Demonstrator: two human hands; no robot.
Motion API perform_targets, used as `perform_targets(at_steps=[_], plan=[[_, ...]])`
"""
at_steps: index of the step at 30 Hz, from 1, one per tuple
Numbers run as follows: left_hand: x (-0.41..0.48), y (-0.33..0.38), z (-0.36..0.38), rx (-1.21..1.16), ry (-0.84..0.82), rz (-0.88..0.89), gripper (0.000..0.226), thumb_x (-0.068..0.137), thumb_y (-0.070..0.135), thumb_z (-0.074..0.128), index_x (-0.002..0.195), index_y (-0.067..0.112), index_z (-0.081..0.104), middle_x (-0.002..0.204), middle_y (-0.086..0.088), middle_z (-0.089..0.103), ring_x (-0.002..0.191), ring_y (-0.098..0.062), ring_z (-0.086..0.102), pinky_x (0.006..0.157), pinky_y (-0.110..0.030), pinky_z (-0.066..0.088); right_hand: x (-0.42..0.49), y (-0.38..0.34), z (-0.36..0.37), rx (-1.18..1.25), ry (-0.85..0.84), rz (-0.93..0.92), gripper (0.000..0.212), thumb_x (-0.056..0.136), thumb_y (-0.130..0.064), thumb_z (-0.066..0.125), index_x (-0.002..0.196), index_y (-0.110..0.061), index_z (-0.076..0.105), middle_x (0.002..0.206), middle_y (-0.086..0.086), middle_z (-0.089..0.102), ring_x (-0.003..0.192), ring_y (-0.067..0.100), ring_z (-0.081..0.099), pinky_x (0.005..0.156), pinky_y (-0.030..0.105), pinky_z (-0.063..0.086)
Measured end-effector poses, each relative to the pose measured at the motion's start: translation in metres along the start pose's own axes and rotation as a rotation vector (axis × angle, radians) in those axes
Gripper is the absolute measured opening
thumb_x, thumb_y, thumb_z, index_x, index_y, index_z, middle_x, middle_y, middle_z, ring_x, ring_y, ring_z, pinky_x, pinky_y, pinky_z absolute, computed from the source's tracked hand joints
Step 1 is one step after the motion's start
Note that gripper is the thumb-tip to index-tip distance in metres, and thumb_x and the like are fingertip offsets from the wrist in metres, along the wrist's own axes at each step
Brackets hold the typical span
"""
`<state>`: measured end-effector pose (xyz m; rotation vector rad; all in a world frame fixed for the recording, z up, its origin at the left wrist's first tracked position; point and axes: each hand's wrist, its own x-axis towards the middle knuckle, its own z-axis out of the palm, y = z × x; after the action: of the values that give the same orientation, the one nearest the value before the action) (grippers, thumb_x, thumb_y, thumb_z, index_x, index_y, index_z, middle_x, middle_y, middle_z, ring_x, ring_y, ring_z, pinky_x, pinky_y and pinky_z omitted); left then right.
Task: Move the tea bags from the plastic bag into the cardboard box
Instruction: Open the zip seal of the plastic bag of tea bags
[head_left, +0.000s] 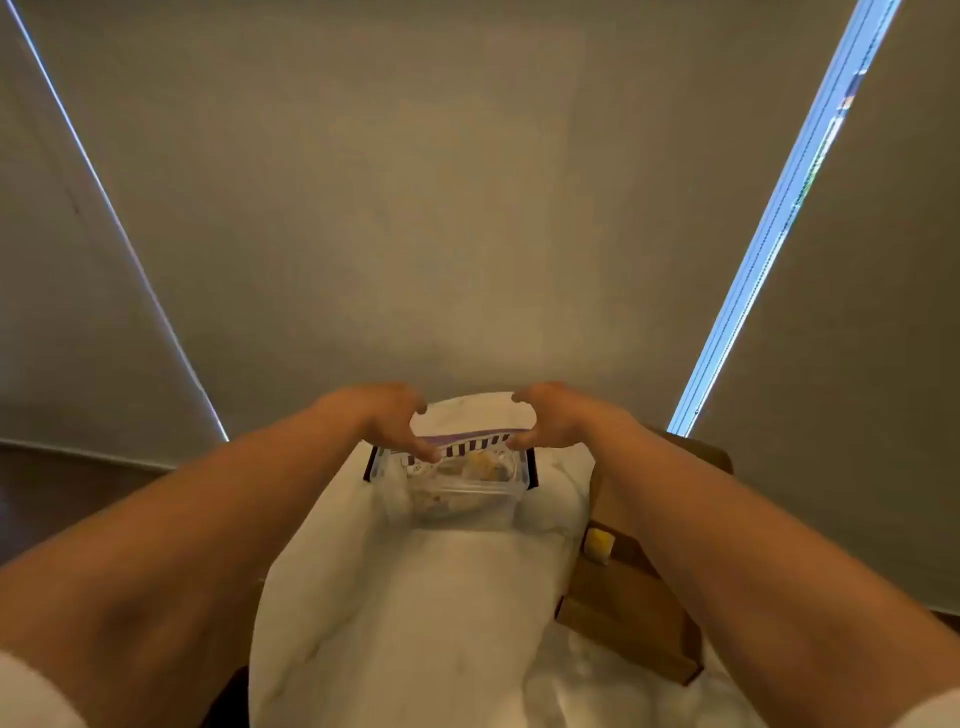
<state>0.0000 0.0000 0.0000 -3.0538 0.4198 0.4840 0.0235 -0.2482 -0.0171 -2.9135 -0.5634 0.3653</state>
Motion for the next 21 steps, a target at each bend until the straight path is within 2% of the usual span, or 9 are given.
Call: perform_targets(at_steps=[3,5,7,9,12,17,21], plan=[[0.001,0.003,0.013,0.022,-0.016,-0.006,0.094,0.071,0.069,0.071,0.145,0.020,0.039,0.142,0.000,0.048,0.123,-0.023,0.050,0.099,-0.038,0.043,0.006,-0.003,0.015,-0.010,-0.010,0.021,0.076,0.084,-0.044,0.071,0.147,-0.018,0.038,0.147,0.004,0.044,0.130,0.026,0.046,0.105,0.040,0.042],[0.005,0.004,0.023,0.025,-0.021,0.007,0.091,0.069,0.064,0.075,0.142,0.021,0.042,0.136,0.001,0.052,0.114,-0.021,0.053,0.093,-0.036,0.046,0.010,-0.003,0.025,-0.015,0.008,0.030,0.072,0.081,-0.038,0.076,0.143,-0.019,0.043,0.141,0.005,0.049,0.123,0.026,0.051,0.101,0.040,0.045],[0.011,0.003,0.031,0.015,-0.014,0.019,0.080,0.071,0.056,0.079,0.136,0.022,0.048,0.128,0.000,0.056,0.101,-0.017,0.052,0.084,-0.032,0.046,0.012,-0.003,0.032,-0.042,0.022,0.016,0.063,0.080,-0.034,0.077,0.136,-0.019,0.051,0.131,0.005,0.056,0.113,0.024,0.055,0.094,0.040,0.049],[0.015,0.002,0.035,0.026,0.012,0.024,0.069,0.073,0.049,0.080,0.131,0.022,0.052,0.124,0.001,0.058,0.097,-0.015,0.051,0.081,-0.030,0.045,0.014,-0.003,0.037,-0.077,0.038,0.005,0.051,0.080,-0.030,0.076,0.127,-0.019,0.059,0.120,0.004,0.061,0.102,0.023,0.057,0.086,0.038,0.051],[0.021,0.001,0.039,0.032,0.029,0.023,0.056,0.075,0.036,0.082,0.124,0.019,0.061,0.116,0.000,0.061,0.093,-0.015,0.051,0.076,-0.028,0.041,0.017,-0.004,0.047,-0.080,0.088,0.021,0.042,0.083,-0.024,0.074,0.123,-0.019,0.063,0.116,0.004,0.063,0.097,0.023,0.059,0.079,0.035,0.052],[0.027,-0.002,0.040,-0.015,0.094,-0.014,0.026,0.083,0.013,0.074,0.109,0.008,0.071,0.098,-0.008,0.070,0.077,-0.018,0.055,0.069,-0.027,0.042,0.027,-0.004,0.051,-0.085,0.176,0.079,0.025,0.090,-0.008,0.062,0.113,-0.016,0.068,0.108,0.009,0.065,0.087,0.028,0.061,0.068,0.034,0.048],[0.031,-0.007,0.038,-0.050,0.197,-0.046,0.017,0.088,0.012,0.069,0.103,0.007,0.074,0.090,-0.009,0.070,0.076,-0.022,0.061,0.071,-0.031,0.051,0.034,-0.006,0.047,-0.067,0.233,0.092,0.018,0.091,-0.008,0.061,0.106,-0.013,0.070,0.101,0.010,0.067,0.082,0.028,0.062,0.070,0.037,0.053]])
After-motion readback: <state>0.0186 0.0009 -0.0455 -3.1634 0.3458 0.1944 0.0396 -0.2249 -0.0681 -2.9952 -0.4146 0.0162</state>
